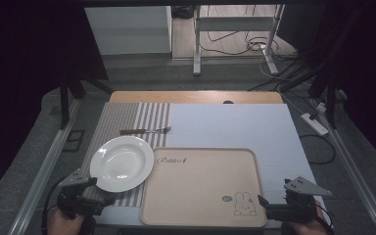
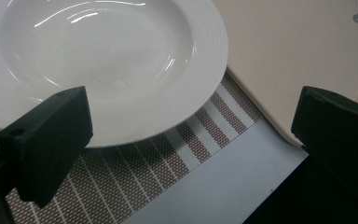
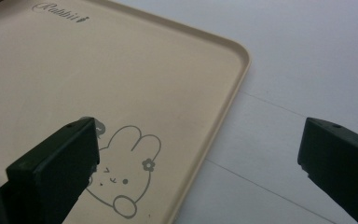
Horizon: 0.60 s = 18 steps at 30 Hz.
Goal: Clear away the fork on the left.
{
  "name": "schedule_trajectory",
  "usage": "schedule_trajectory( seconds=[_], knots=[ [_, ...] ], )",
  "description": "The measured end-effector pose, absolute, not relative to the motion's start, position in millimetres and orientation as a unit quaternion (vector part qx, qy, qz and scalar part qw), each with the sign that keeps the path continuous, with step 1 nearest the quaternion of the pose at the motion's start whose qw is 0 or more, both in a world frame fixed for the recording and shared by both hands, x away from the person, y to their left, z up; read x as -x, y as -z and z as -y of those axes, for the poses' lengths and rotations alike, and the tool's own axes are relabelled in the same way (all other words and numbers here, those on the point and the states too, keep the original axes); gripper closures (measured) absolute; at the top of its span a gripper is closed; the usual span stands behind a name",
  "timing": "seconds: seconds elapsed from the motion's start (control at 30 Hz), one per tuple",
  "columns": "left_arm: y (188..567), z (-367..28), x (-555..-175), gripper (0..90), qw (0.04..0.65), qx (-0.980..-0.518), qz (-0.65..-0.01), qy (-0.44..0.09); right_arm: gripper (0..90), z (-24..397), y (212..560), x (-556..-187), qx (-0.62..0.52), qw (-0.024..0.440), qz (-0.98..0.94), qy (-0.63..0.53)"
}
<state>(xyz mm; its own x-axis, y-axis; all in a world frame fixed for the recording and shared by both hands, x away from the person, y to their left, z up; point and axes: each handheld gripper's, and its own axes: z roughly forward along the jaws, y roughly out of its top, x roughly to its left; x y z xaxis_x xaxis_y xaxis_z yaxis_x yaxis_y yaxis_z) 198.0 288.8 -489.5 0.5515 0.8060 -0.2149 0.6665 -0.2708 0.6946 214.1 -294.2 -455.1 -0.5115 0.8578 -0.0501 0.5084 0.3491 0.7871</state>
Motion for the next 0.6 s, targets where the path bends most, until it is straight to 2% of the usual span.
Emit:
schedule_trajectory(
  seconds=[0.3, 0.6],
  knots=[
    [488.5, -290.3, -198.1, 0.0, 0.404, -0.786, -0.458, -0.092, 0.0, 293.4, 455.3, -214.4, -0.432, 0.234, -0.789, -0.368],
    [489.1, -288.7, -206.8, 0.0, 0.419, -0.793, -0.438, -0.062, 0.0, 293.6, 455.2, -214.3, -0.432, 0.233, -0.789, -0.369]
  ],
)
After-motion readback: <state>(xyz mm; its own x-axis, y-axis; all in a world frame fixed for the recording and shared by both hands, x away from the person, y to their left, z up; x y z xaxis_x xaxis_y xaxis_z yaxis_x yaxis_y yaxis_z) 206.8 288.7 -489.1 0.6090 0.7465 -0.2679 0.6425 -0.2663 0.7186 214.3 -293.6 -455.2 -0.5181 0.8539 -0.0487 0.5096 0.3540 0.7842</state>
